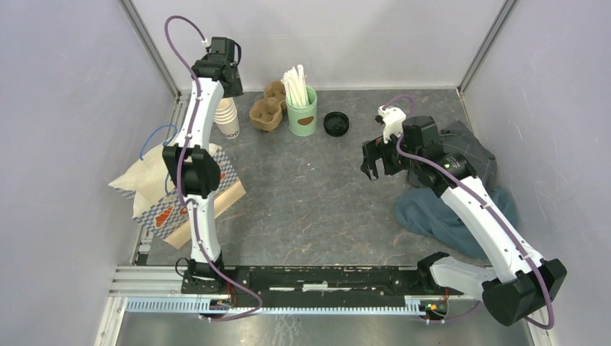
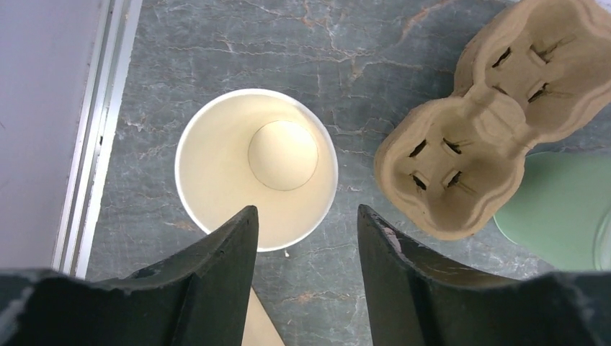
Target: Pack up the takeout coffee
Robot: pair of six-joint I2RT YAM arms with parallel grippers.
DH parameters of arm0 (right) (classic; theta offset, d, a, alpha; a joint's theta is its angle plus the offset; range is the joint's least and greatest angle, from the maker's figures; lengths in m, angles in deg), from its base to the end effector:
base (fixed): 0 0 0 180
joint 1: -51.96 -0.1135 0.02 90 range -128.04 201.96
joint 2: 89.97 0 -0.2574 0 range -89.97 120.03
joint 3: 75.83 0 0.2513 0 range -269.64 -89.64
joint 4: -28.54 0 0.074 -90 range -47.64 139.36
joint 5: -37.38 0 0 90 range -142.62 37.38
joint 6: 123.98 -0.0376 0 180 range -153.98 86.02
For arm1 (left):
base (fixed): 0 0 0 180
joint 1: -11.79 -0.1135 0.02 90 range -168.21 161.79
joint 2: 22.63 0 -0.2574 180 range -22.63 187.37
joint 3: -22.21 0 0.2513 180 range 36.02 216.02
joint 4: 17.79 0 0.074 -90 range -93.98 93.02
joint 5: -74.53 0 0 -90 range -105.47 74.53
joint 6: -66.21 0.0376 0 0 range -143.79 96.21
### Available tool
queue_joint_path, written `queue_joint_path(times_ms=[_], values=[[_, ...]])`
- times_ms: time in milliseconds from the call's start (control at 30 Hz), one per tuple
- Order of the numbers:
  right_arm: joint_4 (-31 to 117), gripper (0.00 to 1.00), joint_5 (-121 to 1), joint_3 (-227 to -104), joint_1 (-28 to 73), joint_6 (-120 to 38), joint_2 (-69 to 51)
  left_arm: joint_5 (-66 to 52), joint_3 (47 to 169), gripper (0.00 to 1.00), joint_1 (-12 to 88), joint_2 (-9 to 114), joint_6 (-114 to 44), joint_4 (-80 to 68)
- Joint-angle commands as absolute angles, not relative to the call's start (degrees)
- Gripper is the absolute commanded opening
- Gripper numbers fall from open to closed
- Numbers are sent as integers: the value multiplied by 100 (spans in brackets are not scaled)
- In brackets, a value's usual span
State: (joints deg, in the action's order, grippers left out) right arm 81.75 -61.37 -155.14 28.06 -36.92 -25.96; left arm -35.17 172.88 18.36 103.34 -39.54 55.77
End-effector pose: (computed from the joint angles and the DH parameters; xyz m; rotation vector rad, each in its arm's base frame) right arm 0.2146 0.1014 0.3429 -0.4933 2.2028 0.4237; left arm 0.4698 -0.0414 0.3444 -0.3430 2.3460 0.2312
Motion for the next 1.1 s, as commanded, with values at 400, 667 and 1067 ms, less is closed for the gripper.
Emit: queue_joint_path(times_ms=[400,667,1067], values=[[7815,98,-6044,-15657,2801,-3639,-2427,-3398,17608,37,1785,10732,-3630,5415],[7797,98,-6043,-15675,2797,-3652,-2361,-3436,17642,20,1786,10785,-3549,5415],[7783,98,-6089,-15751,2802,-3695,-2256,-3318,17582,2,1815,10555,-3455,5428]])
